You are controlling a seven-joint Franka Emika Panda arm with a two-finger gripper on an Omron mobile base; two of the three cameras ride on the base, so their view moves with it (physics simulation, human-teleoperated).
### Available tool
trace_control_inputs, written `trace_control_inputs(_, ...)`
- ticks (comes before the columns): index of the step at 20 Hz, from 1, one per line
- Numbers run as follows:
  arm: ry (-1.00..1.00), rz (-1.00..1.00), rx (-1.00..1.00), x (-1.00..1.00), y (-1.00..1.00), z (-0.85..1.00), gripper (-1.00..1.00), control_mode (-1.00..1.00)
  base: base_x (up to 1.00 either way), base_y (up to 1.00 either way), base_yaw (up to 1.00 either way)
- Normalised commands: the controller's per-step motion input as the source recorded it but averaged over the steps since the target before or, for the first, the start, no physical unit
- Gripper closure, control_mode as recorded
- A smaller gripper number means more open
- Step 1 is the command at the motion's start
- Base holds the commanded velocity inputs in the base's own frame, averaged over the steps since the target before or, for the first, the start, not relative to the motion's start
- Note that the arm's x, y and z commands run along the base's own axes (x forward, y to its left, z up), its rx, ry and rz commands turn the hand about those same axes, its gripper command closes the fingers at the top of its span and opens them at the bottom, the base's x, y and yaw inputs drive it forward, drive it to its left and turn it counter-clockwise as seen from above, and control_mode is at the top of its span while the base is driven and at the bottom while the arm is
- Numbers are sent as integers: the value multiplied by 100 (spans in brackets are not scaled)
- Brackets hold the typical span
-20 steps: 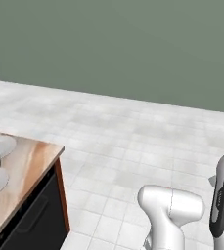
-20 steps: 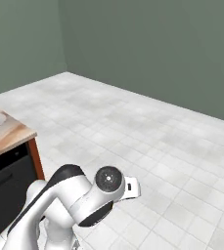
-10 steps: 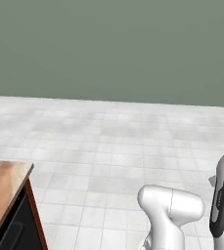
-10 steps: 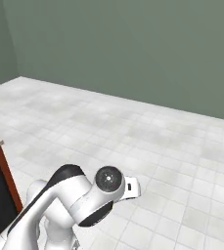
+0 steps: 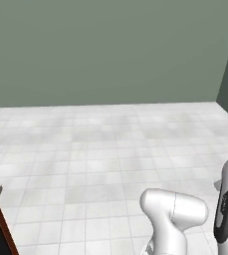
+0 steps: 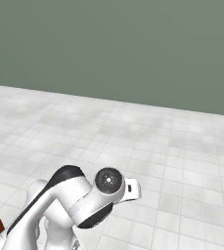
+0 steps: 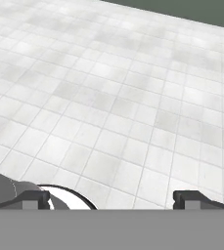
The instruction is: Move the bowls from the cabinet to the plates on the dining table.
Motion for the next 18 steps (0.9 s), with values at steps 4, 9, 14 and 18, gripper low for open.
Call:
trace_control_inputs(4, 0, 0, 0, 0, 0, 0, -100, 100, 0, 0, 0)
trace_control_inputs(9, 0, 0, 0, 0, 0, 0, -100, 100, 2, 0, 0)
trace_control_inputs(14, 0, 0, 0, 0, 0, 0, -100, 100, 38, 4, 0)
trace_control_inputs(18, 0, 0, 0, 0, 0, 0, -100, 100, 81, 15, -2)
